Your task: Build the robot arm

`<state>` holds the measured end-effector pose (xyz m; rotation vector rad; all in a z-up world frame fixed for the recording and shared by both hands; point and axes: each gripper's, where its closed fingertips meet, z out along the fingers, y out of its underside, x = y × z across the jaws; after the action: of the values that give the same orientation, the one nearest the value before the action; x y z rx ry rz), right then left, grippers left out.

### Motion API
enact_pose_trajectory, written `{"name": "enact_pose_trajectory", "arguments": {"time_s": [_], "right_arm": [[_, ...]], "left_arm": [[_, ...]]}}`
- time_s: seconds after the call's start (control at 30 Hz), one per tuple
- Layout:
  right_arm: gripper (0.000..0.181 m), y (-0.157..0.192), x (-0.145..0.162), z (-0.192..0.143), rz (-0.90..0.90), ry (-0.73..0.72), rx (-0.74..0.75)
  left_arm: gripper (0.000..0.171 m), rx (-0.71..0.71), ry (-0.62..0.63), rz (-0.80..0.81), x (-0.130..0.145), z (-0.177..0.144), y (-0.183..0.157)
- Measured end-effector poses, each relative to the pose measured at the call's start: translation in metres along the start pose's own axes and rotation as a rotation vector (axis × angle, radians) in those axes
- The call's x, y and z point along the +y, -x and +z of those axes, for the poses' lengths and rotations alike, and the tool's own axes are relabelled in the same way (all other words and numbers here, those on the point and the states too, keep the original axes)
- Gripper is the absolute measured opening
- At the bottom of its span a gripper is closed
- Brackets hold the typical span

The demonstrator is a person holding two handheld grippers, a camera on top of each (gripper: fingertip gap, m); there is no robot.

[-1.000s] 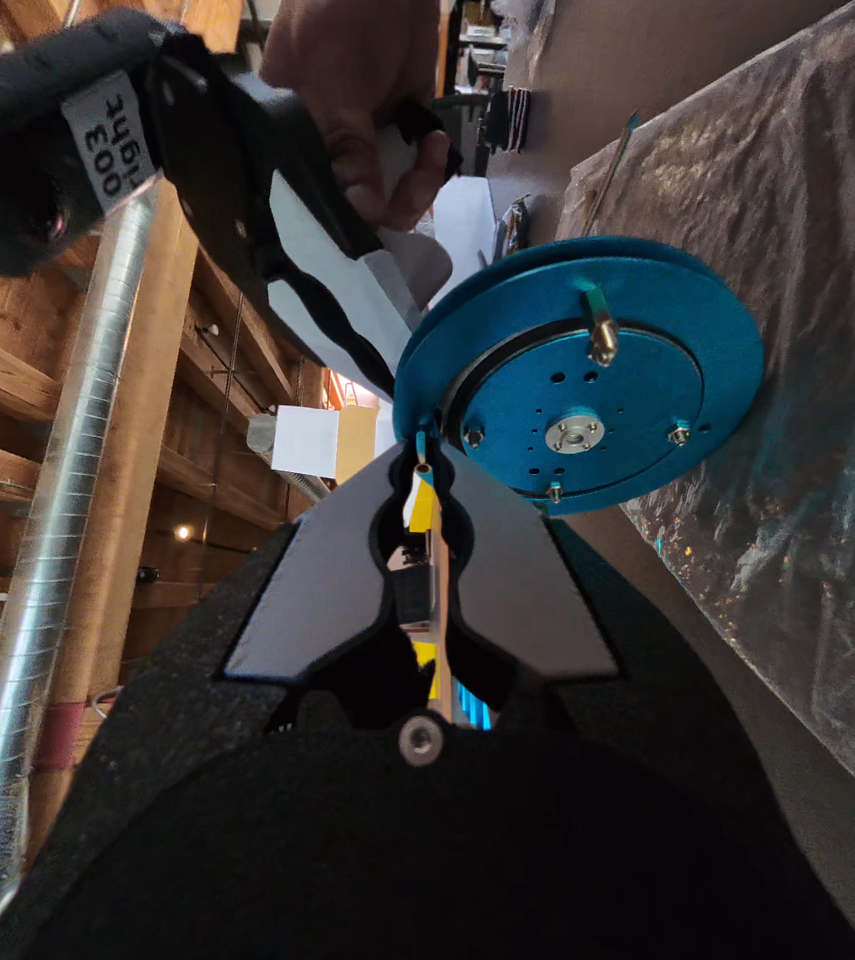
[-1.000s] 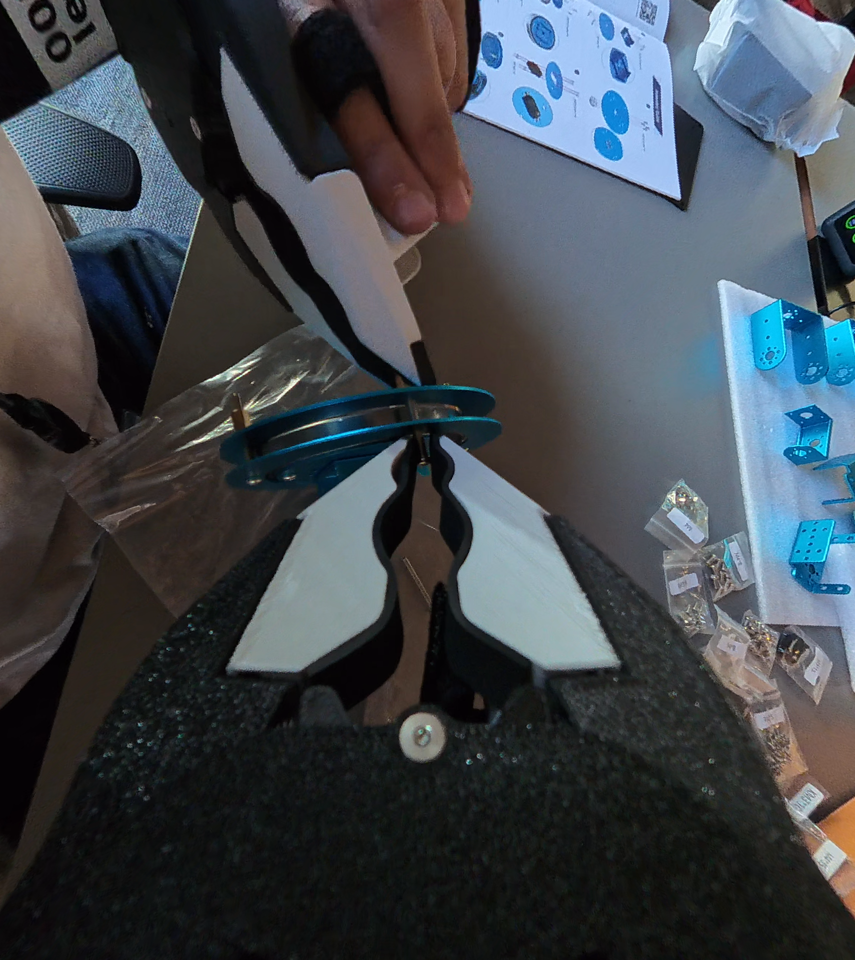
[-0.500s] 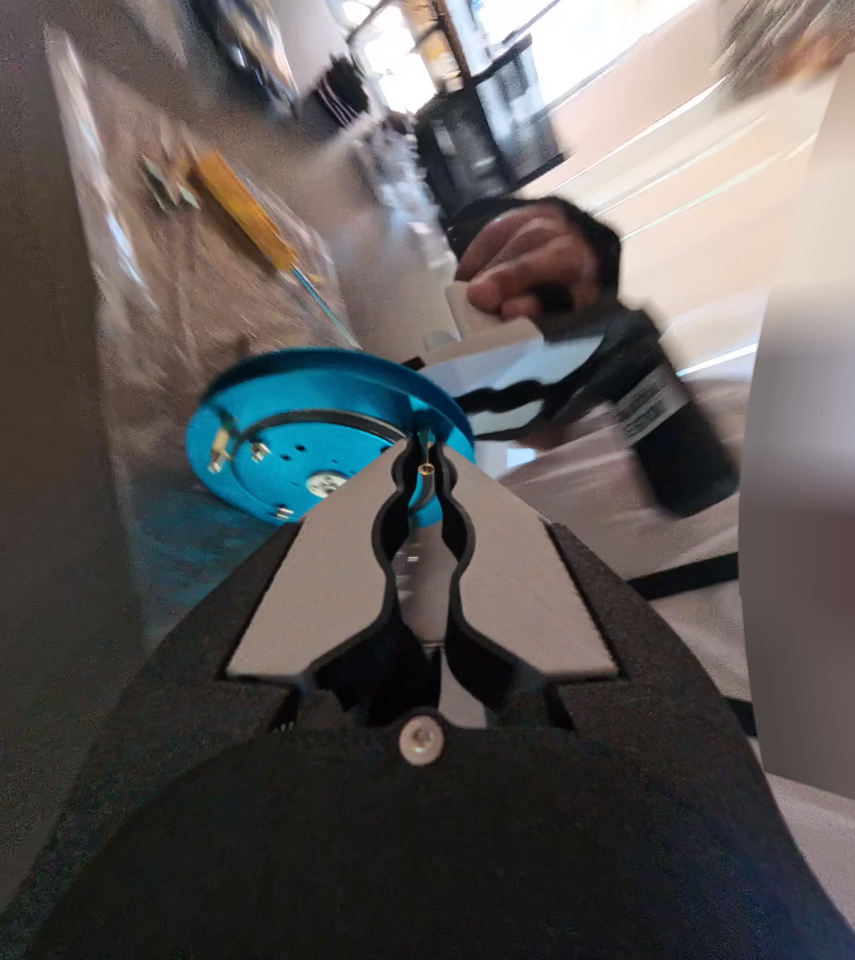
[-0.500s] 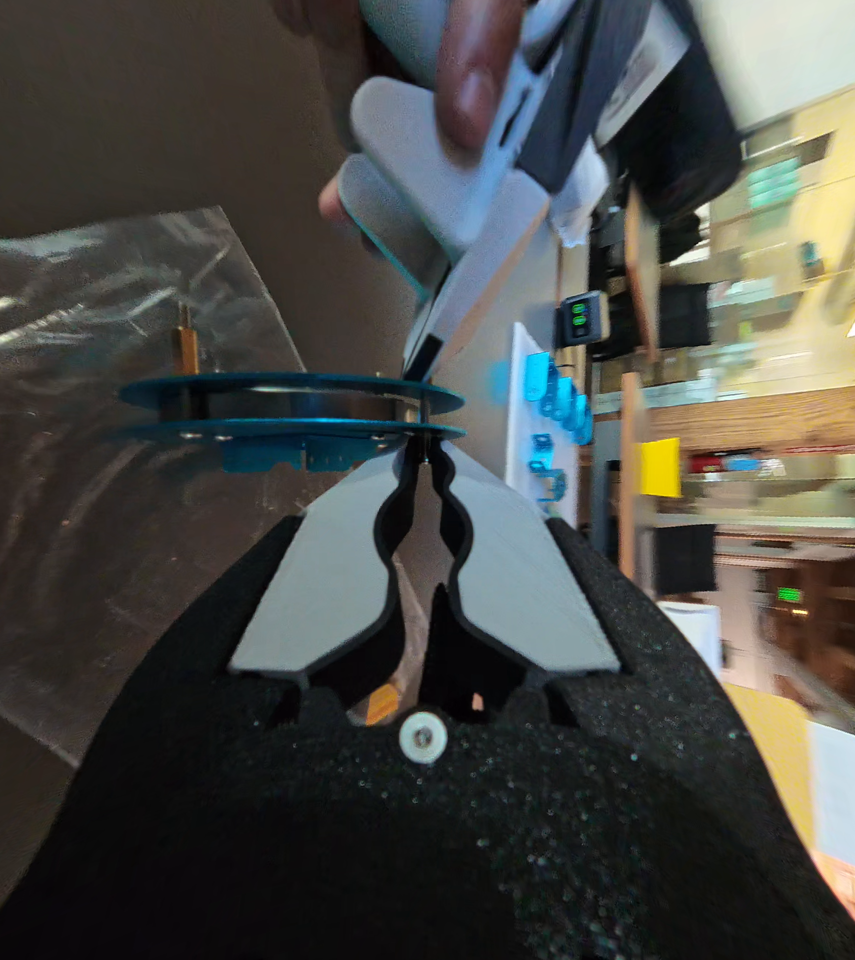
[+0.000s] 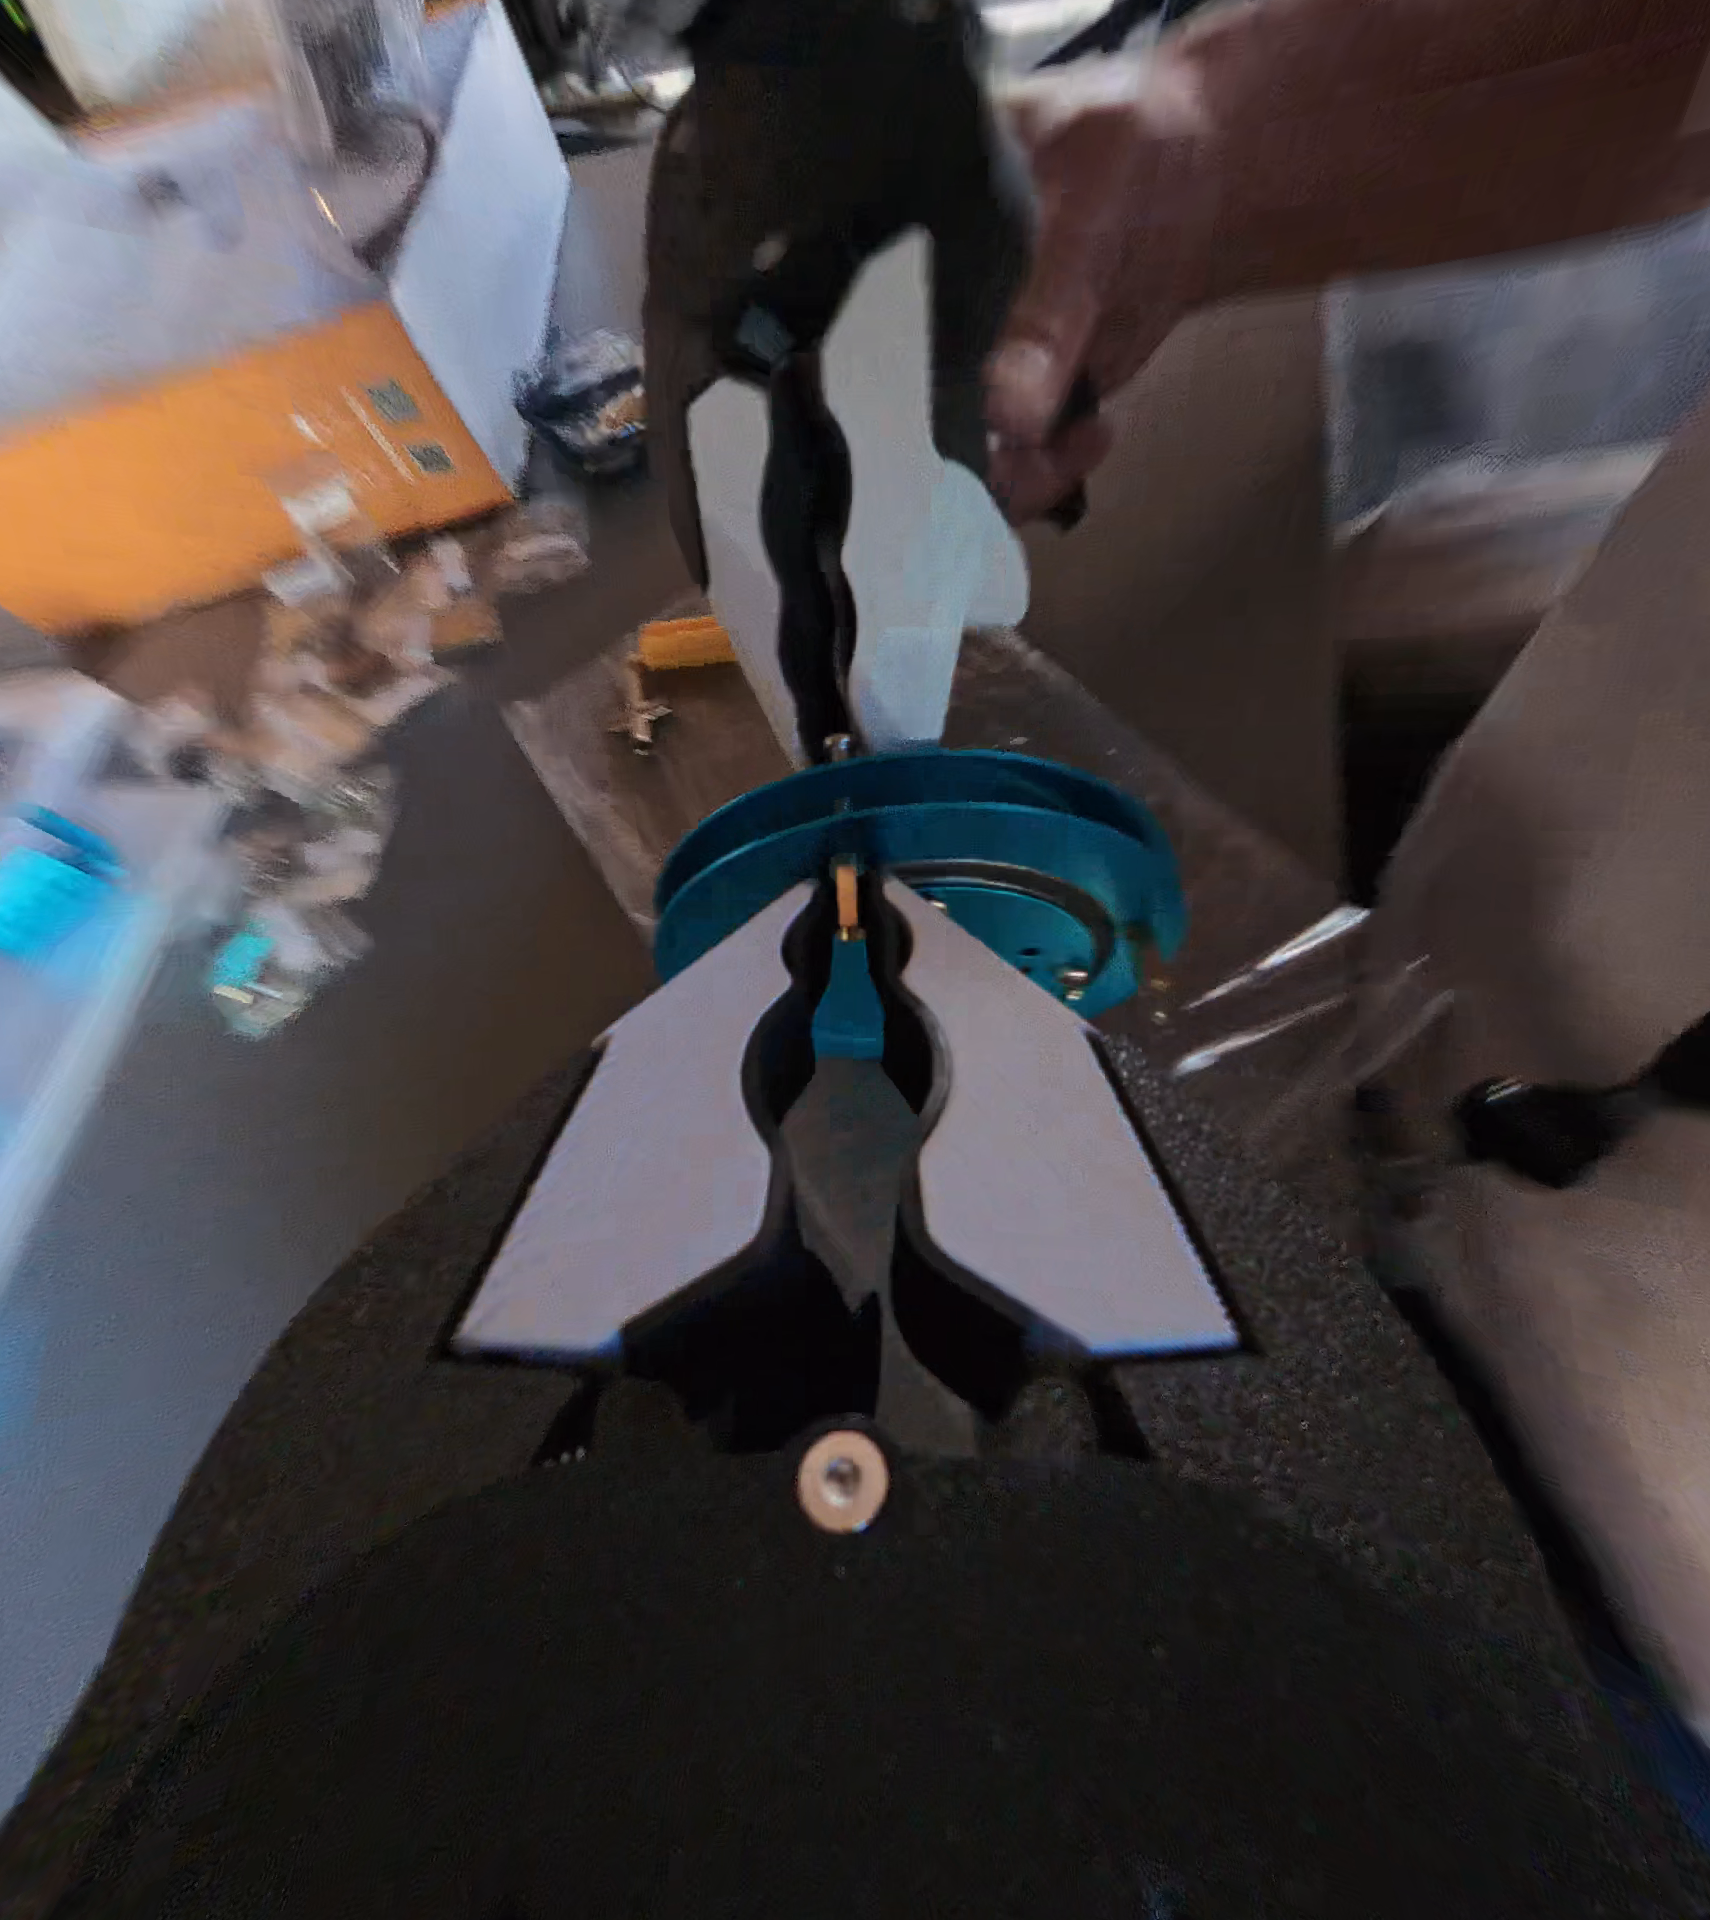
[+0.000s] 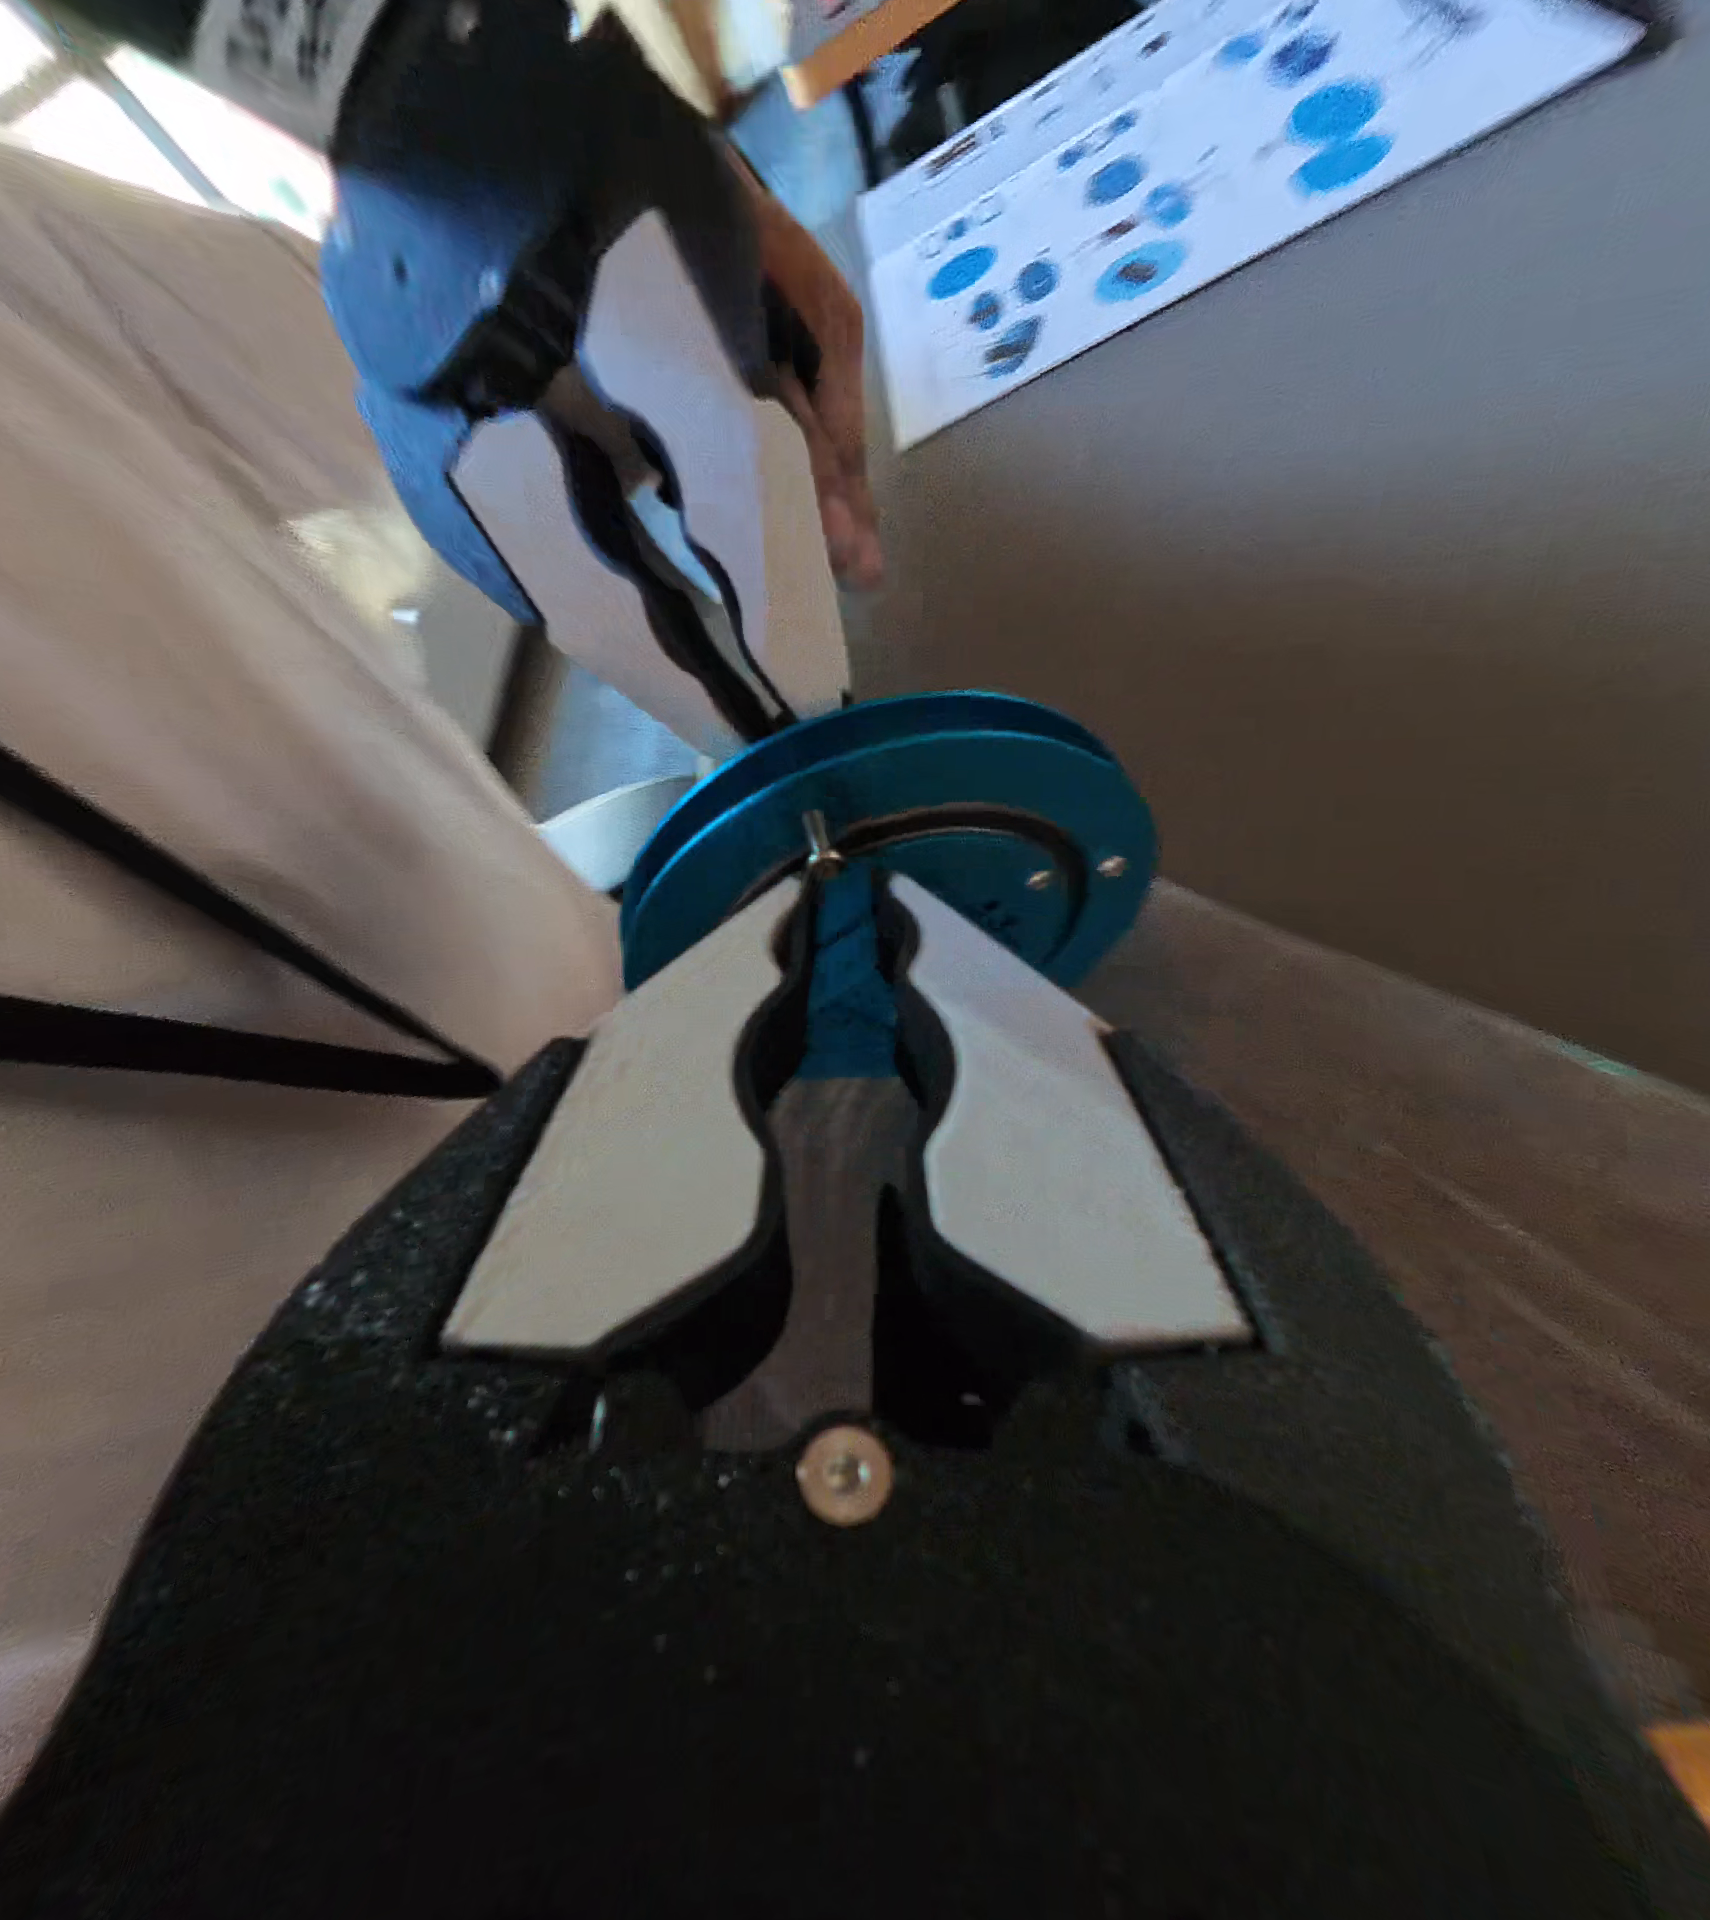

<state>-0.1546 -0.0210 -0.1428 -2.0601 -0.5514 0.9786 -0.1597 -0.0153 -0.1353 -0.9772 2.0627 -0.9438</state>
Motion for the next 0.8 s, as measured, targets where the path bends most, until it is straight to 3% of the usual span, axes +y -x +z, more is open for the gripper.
{"name": "enact_pose_trajectory", "arguments": {"time_s": [0.07,0.13,0.4,0.5,0.8], "right_arm": [[0.033,0.004,0.001,-0.005,0.073,-0.023,-0.107],[0.026,-0.004,0.004,-0.01,0.067,-0.04,-0.086],[0.022,0.011,-0.022,-0.011,0.348,-0.3,-0.34],[0.004,0.006,-0.017,-0.008,0.372,-0.313,-0.314],[0.004,0.007,-0.014,-0.007,0.404,-0.293,-0.282]], "left_arm": [[0.005,-0.098,0.027,0.177,0.001,-0.002,0.003],[0.005,-0.176,0.044,0.269,0.002,-0.002,0.008],[0.005,-0.302,0.04,0.449,0.0,-0.001,0.01],[0.005,-0.302,0.035,0.44,-0.002,0.0,0.007],[0.005,-0.335,0.04,0.454,-0.003,-0.001,0.007]]}}
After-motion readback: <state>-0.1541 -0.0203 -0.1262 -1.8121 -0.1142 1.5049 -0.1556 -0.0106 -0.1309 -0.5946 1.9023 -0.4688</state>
